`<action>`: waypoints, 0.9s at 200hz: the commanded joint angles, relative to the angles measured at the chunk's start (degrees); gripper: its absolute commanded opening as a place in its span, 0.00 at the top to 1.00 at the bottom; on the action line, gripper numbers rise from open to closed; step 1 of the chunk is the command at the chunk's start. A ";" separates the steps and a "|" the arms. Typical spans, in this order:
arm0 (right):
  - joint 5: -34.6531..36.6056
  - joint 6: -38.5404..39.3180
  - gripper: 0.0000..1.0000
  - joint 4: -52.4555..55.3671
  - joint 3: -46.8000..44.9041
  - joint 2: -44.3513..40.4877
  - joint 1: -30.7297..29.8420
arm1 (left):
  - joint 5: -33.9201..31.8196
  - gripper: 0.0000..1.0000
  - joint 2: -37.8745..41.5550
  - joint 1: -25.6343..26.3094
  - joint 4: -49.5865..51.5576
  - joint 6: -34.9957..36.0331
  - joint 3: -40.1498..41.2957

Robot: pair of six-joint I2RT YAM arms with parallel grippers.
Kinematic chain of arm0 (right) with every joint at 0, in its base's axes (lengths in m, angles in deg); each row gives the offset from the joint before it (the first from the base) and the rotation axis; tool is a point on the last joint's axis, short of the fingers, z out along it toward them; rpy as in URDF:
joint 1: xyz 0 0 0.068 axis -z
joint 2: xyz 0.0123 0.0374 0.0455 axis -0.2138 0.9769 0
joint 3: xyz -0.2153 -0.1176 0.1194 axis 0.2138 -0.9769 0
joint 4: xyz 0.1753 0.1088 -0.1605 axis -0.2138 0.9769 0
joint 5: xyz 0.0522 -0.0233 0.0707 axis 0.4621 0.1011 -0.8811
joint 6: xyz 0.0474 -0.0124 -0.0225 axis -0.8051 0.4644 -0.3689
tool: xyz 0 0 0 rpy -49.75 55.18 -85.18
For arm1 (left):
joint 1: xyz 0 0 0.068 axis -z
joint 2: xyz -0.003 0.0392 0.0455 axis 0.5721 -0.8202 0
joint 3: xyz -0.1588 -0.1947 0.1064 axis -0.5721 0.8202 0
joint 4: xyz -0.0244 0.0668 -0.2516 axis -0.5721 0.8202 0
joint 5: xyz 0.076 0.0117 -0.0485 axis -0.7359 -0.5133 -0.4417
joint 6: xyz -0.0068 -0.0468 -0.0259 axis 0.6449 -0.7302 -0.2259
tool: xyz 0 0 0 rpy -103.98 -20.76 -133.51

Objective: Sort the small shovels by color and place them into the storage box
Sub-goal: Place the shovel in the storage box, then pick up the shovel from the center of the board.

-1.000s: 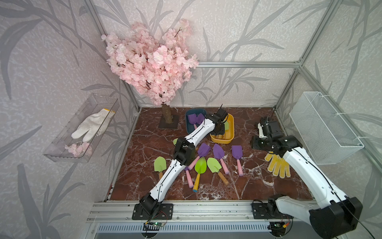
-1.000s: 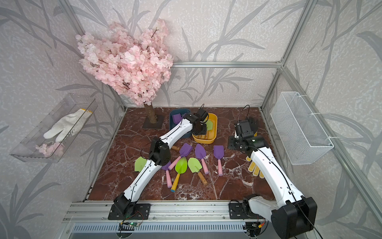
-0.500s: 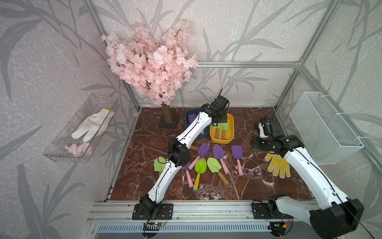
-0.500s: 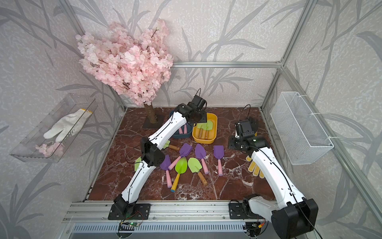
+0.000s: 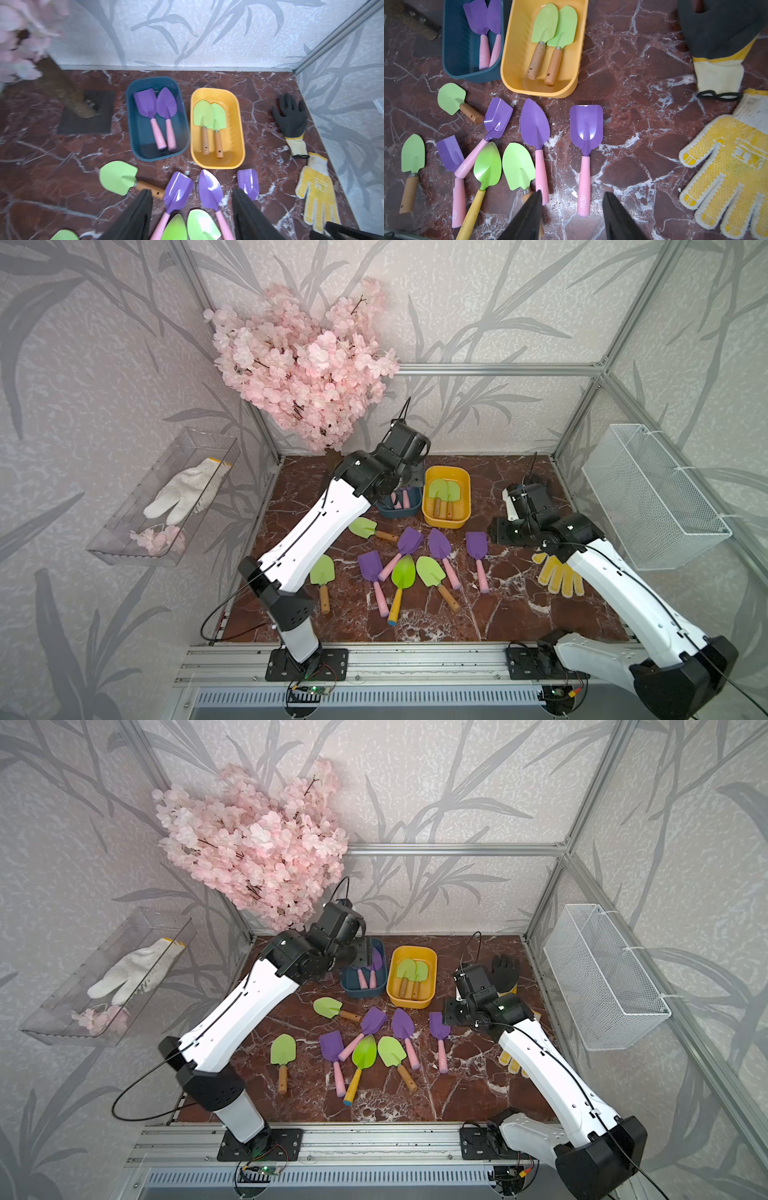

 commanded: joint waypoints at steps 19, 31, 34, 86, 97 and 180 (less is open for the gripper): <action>2.70 -3.09 0.49 2.25 1.29 0.33 -5.78 | -6.87 0.35 12.96 -0.97 0.40 -3.93 19.06; 2.83 -3.96 0.49 2.64 1.07 0.59 -7.47 | -7.21 0.35 16.44 -1.10 0.61 -6.15 24.03; 2.80 -4.22 0.49 2.68 0.97 0.67 -7.85 | -7.27 0.35 17.25 -1.15 0.76 -6.75 25.23; 1.75 -8.62 0.49 1.59 -1.85 1.22 -12.50 | -6.55 0.35 27.28 -1.16 4.22 -16.11 39.39; 1.50 -9.06 0.49 1.02 -2.72 1.30 -12.88 | -5.92 0.35 28.45 -1.23 5.14 -17.37 41.38; 2.57 -9.07 0.48 -0.90 -6.37 1.86 -12.91 | 5.85 0.34 29.28 0.77 7.60 -28.62 55.71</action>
